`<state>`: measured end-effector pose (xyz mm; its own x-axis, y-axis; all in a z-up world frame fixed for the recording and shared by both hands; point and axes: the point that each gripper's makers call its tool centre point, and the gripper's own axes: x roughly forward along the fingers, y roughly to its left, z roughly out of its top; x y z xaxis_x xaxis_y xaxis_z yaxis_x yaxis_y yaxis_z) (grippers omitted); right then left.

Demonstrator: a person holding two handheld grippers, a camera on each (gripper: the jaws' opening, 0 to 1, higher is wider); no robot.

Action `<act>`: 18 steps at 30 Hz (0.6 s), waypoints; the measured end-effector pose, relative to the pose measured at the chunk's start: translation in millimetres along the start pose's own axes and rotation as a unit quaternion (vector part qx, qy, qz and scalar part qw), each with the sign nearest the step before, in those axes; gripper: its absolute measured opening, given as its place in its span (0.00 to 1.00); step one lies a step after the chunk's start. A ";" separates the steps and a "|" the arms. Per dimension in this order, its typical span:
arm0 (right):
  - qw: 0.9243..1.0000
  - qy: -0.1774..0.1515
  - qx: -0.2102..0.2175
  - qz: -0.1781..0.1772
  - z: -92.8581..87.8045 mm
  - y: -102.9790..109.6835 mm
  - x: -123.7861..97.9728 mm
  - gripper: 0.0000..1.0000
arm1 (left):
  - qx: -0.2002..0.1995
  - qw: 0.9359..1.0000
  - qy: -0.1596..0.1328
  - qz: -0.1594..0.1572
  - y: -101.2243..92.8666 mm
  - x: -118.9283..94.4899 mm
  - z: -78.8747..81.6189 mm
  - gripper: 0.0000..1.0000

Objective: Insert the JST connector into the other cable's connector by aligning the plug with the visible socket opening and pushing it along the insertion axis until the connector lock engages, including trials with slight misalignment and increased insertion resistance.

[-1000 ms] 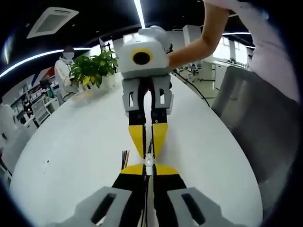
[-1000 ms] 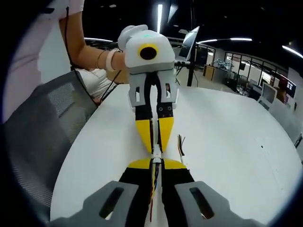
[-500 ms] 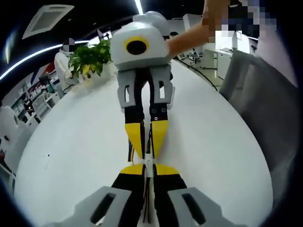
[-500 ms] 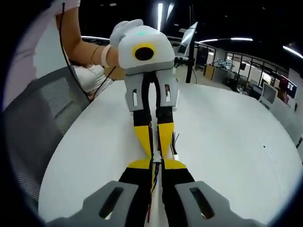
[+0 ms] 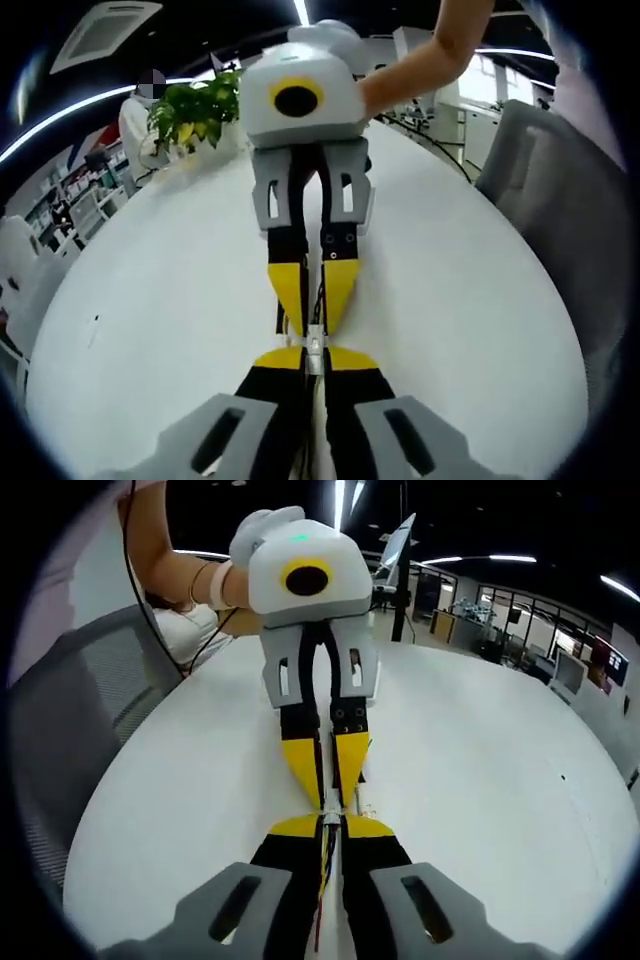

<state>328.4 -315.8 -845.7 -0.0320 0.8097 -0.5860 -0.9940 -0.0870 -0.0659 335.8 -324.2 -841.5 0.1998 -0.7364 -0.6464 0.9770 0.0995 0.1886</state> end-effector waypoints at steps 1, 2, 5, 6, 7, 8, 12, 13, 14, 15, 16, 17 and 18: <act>1.000 0.000 0.000 0.001 -0.1 0.1 -0.1 0.03 | -0.002 1.000 0.000 0.000 -0.1 0.0 0.1 0.00; 1.000 0.000 0.000 0.003 -0.2 0.6 0.0 0.03 | -0.003 1.000 0.001 -0.001 -0.7 0.1 -0.1 0.00; 1.000 0.001 -0.001 0.005 -1.1 1.3 2.0 0.03 | -0.005 1.000 0.003 -0.001 -2.2 1.1 -1.9 0.00; 1.000 0.002 -0.001 0.006 -0.8 1.8 2.5 0.03 | -0.003 1.000 0.006 -0.001 -2.5 1.2 -2.8 0.00; 1.000 0.002 -0.002 0.006 -1.8 2.1 3.3 0.03 | -0.003 1.000 0.007 -0.001 -2.6 1.2 -3.5 0.00; 1.000 0.002 -0.003 0.006 -2.5 2.1 3.8 0.03 | -0.003 1.000 0.009 0.000 -2.4 1.1 -4.0 0.00; 1.000 0.000 0.007 0.003 -1.4 2.4 3.5 0.04 | -0.009 1.000 0.008 0.002 -2.0 1.3 -4.0 0.00; 1.000 0.000 0.011 0.002 -1.7 2.2 3.6 0.04 | -0.012 1.000 0.009 0.003 -2.9 1.3 -2.9 0.00; 1.000 0.000 0.012 0.000 -1.8 1.6 3.4 0.04 | -0.020 1.000 0.009 0.006 -2.5 1.2 -2.8 0.00; 1.000 -0.001 0.015 -0.002 -1.9 1.5 3.3 0.04 | -0.024 1.000 0.007 0.007 -2.4 1.1 -2.7 0.00; 1.000 -0.002 0.019 -0.002 -1.8 2.1 3.3 0.04 | -0.030 0.999 0.005 0.008 -3.0 0.7 -2.3 0.00; 1.000 -0.001 0.020 -0.004 -2.3 2.0 3.1 0.04 | -0.034 0.999 0.004 0.009 -3.3 0.6 -2.0 0.00; 1.000 -0.002 0.024 -0.005 -2.3 2.0 3.0 0.04 | -0.037 0.999 0.004 0.011 -3.7 0.3 -1.6 0.00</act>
<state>326.5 -314.9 -849.4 -0.0225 0.8132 -0.5815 -0.9982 -0.0506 -0.0320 332.4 -323.8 -843.6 0.2207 -0.7286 -0.6485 0.9753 0.1646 0.1470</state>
